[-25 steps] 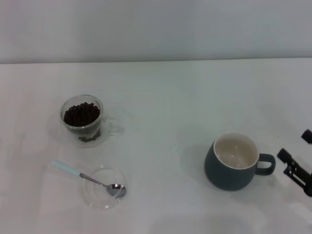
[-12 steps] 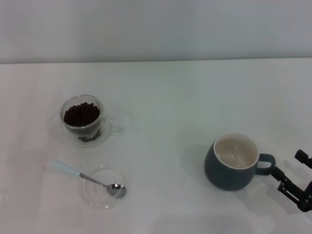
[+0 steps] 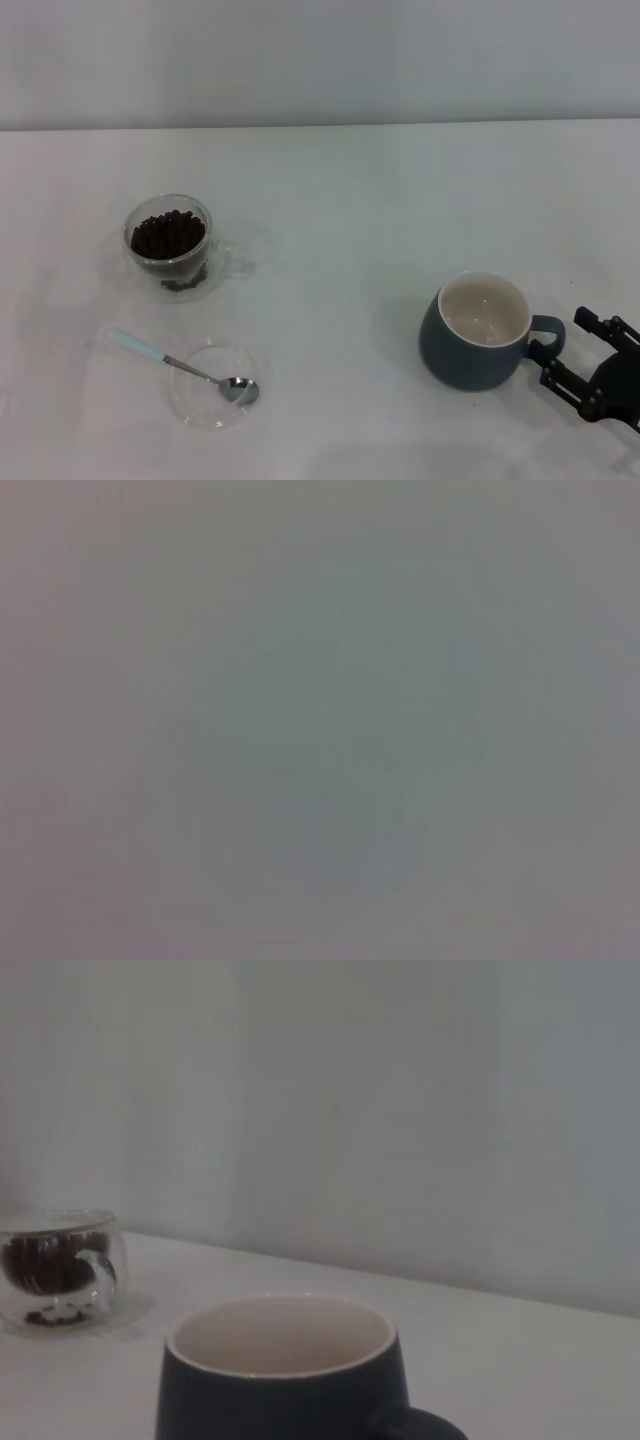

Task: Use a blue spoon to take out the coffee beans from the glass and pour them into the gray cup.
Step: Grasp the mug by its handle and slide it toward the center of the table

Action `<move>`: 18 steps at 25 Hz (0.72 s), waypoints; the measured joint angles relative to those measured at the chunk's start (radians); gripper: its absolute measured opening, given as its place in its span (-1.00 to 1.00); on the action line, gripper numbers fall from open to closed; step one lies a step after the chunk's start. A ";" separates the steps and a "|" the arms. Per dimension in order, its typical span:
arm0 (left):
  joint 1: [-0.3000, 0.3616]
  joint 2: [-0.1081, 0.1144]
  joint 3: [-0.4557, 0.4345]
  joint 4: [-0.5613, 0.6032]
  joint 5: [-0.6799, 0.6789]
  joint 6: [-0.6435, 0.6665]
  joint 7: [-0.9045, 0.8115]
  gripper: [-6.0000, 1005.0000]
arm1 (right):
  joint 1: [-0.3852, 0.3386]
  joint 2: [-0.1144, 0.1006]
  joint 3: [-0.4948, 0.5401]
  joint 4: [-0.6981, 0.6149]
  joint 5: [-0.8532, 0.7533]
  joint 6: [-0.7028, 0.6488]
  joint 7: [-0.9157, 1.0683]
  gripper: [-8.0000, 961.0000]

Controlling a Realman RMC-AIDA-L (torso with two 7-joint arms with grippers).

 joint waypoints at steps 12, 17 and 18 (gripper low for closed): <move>-0.004 0.000 0.000 0.012 -0.003 -0.006 0.000 0.76 | -0.002 0.000 0.016 -0.019 0.031 0.023 -0.027 0.25; -0.010 0.001 0.000 0.012 -0.003 -0.009 0.000 0.76 | 0.000 0.000 0.016 -0.026 0.032 0.024 -0.030 0.01; -0.012 0.002 0.000 0.012 -0.003 -0.013 0.000 0.76 | 0.000 0.000 0.015 -0.030 0.032 0.025 -0.032 -0.03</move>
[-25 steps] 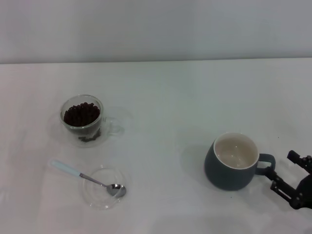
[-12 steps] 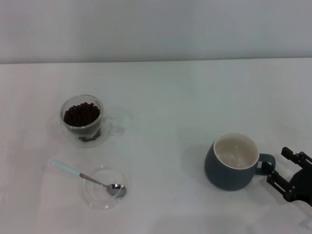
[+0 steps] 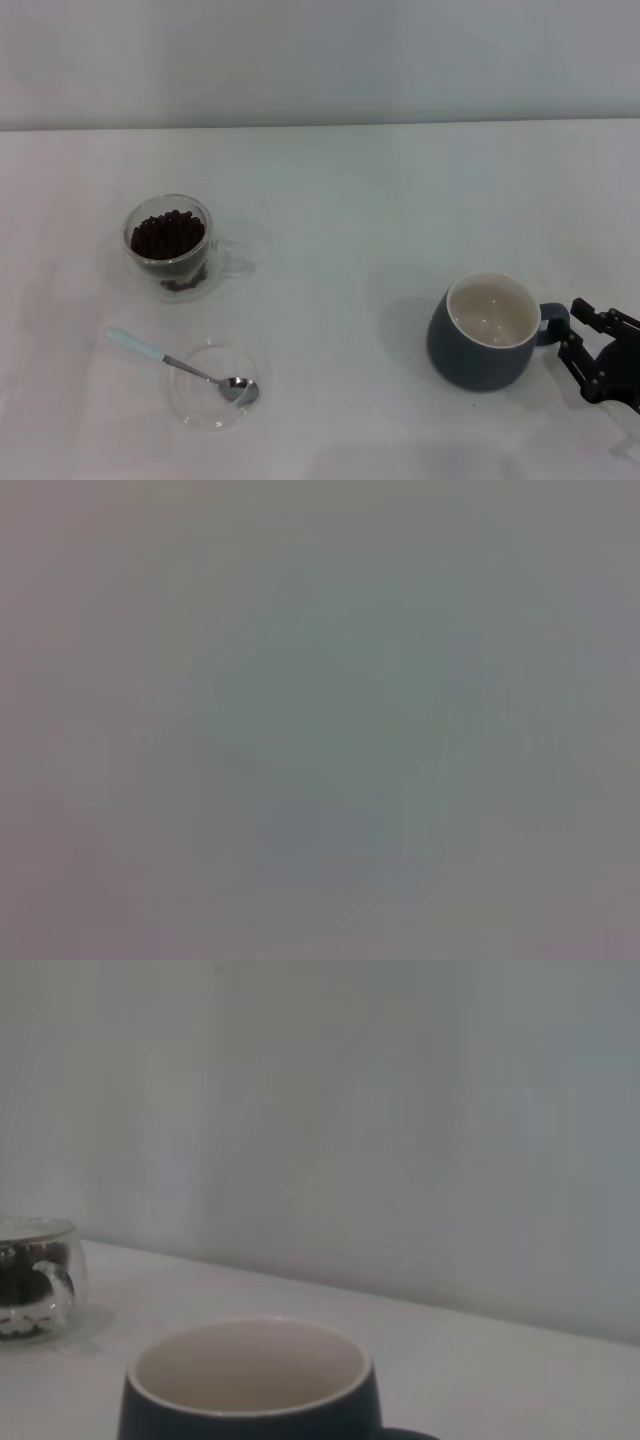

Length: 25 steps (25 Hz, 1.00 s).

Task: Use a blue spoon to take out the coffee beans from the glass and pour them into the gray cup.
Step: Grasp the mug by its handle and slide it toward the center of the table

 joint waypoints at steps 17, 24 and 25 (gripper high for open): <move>0.001 0.000 0.000 0.016 0.001 -0.021 0.001 0.76 | 0.011 0.006 -0.060 -0.110 -0.010 0.092 -0.003 -0.40; 0.013 0.000 0.000 0.017 0.000 -0.021 0.001 0.76 | 0.012 0.009 -0.131 -0.217 -0.002 0.181 0.009 -0.34; 0.014 0.000 0.000 0.016 0.001 -0.021 0.001 0.76 | 0.012 0.009 -0.145 -0.235 -0.002 0.189 0.013 -0.33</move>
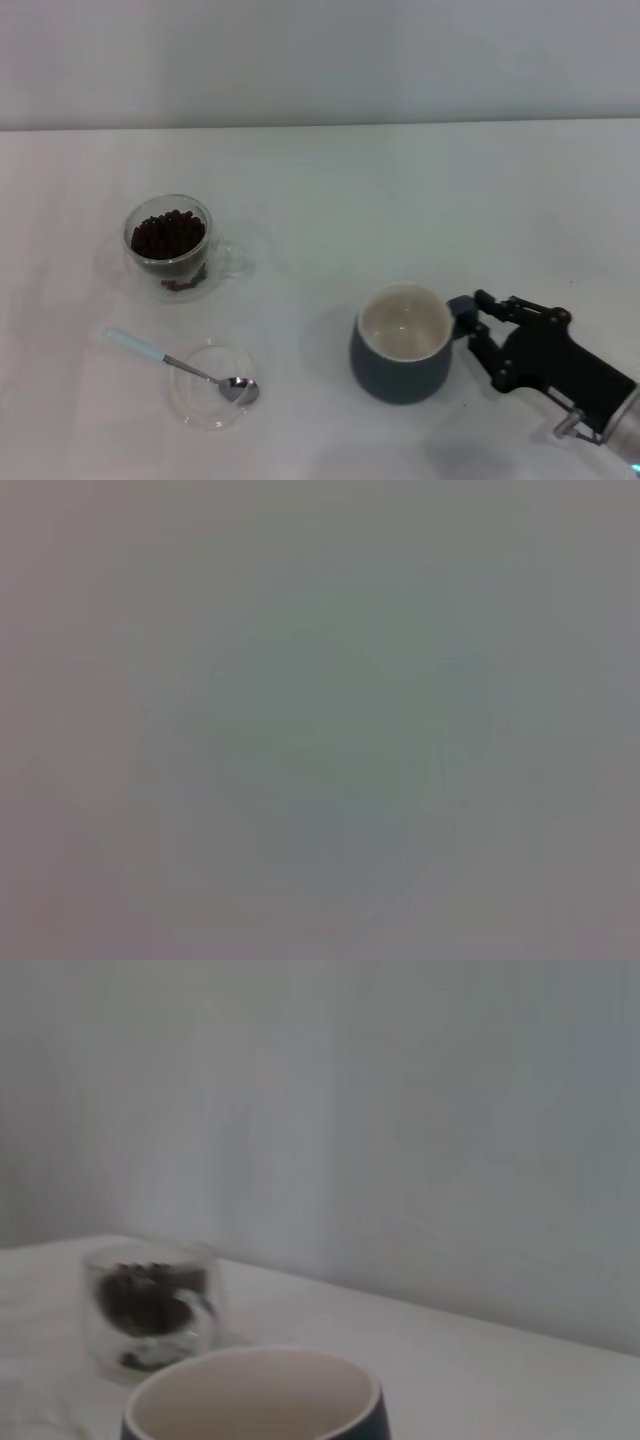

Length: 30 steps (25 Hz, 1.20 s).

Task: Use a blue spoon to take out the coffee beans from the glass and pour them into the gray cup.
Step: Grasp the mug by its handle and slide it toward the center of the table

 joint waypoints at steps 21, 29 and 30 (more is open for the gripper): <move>0.008 0.001 0.000 0.021 -0.002 -0.001 0.007 0.76 | 0.006 -0.003 -0.127 -0.074 0.036 0.058 0.017 -0.15; 0.001 0.002 -0.001 0.027 -0.003 -0.028 0.008 0.76 | 0.002 -0.007 -0.131 -0.057 0.037 0.047 0.030 0.37; 0.001 0.002 -0.001 0.028 -0.004 -0.028 0.008 0.76 | 0.001 -0.007 -0.131 -0.053 0.037 0.043 0.030 0.41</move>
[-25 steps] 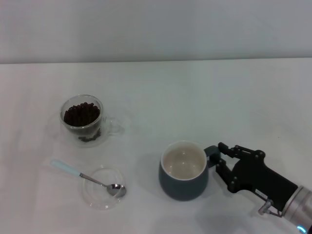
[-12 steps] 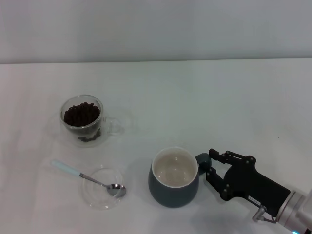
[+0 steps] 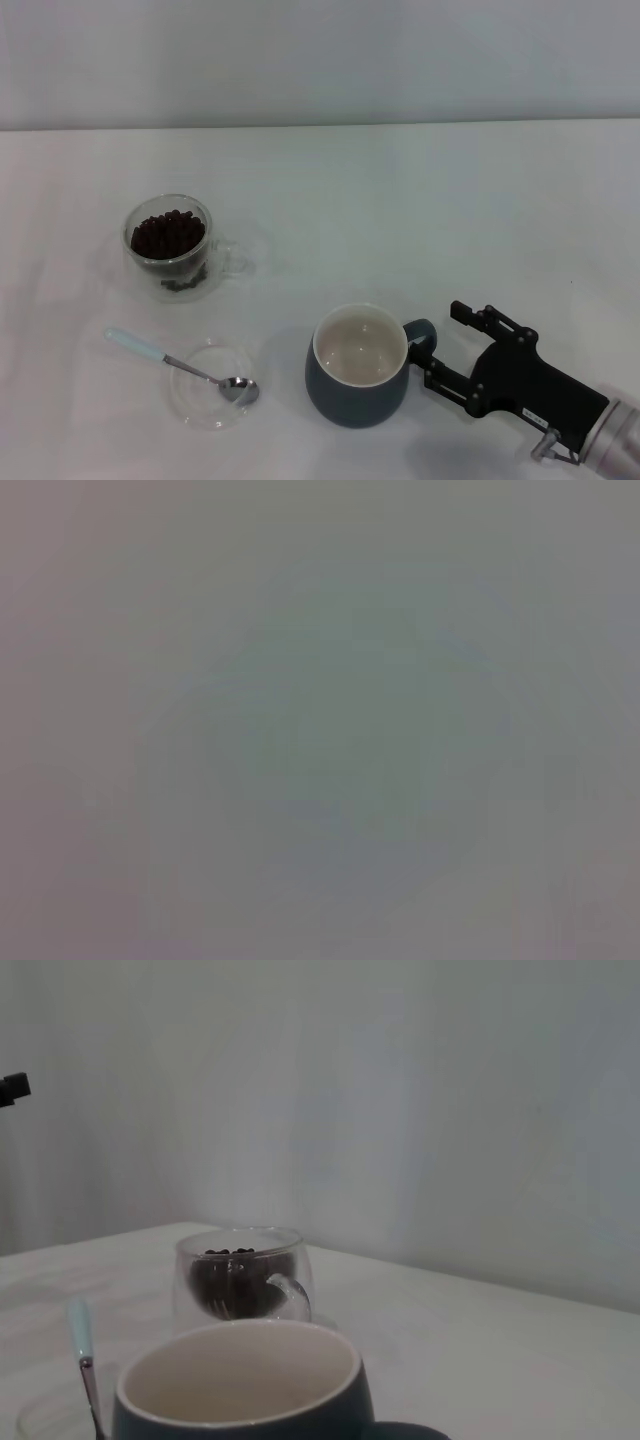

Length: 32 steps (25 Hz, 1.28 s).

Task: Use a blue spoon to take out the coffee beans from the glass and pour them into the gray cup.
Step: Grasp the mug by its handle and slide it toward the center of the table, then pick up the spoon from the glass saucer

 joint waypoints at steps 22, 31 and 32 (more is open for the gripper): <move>0.038 0.001 0.010 0.009 0.012 -0.043 -0.322 0.76 | -0.057 -0.002 0.012 0.305 0.167 -0.519 -0.024 0.64; 0.108 -0.003 0.094 -0.004 0.159 0.047 -0.767 0.76 | 0.004 -0.012 0.095 0.311 0.185 -0.655 -0.094 0.63; 0.115 -0.005 0.113 -0.010 0.159 0.054 -0.803 0.76 | 0.009 -0.016 0.112 0.312 0.186 -0.668 -0.095 0.63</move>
